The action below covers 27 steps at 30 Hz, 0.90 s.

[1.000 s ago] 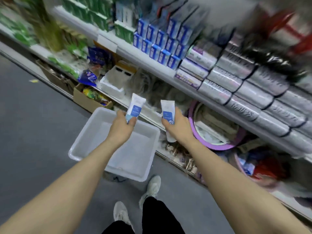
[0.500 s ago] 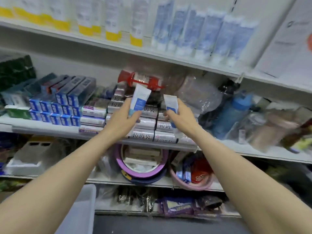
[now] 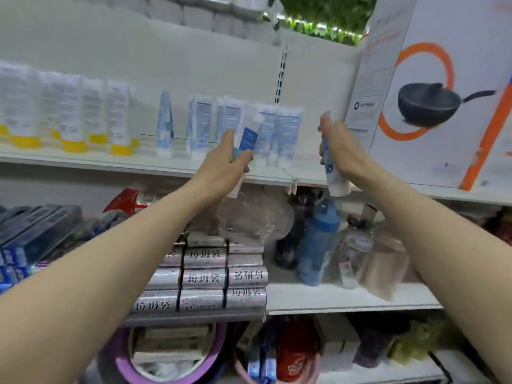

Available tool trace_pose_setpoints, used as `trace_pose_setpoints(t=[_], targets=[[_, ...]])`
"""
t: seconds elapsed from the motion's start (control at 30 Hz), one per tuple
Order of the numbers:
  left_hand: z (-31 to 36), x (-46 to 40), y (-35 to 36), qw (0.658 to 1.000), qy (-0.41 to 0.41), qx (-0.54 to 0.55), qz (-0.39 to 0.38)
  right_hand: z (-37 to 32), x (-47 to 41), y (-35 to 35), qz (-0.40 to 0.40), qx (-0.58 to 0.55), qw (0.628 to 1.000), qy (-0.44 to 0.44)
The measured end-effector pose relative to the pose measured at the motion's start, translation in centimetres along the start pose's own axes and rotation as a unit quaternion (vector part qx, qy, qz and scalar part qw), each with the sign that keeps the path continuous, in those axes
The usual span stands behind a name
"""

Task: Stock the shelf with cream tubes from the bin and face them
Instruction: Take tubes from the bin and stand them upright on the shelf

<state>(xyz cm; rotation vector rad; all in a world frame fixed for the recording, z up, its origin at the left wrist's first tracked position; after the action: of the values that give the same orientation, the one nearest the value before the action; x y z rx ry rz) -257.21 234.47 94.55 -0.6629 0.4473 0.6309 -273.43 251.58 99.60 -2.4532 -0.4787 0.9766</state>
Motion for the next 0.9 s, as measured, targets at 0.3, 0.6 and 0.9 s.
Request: trace_pose_setpoints(t=[0.3, 0.6, 0.9], targets=[[1.2, -4.8, 2.6, 0.998, -0.039, -0.005, 0.054, 4.5, -8.1, -3.6, -0.044, -0.024, 0.999, 0.005], [0.4, -7.9, 4.8, 0.993, -0.034, -0.054, 0.095, 8.7, -15.9, 1.2, -0.061, -0.033, 0.998, 0.000], [0.1, -8.8, 6.2, 0.992, -0.027, -0.057, 0.107, 10.1, -19.7, 5.1, -0.091, -0.066, 0.993, -0.020]])
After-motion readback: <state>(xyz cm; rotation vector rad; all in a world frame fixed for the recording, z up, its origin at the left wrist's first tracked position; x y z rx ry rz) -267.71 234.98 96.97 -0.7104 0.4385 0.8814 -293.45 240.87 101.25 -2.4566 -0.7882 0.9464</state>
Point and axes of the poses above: each hand's wrist, its own x-axis away from the middle knuckle, its own y-axis out of the palm, z = x × y, the point moved 6 cm from there along -x, towards the middle knuckle
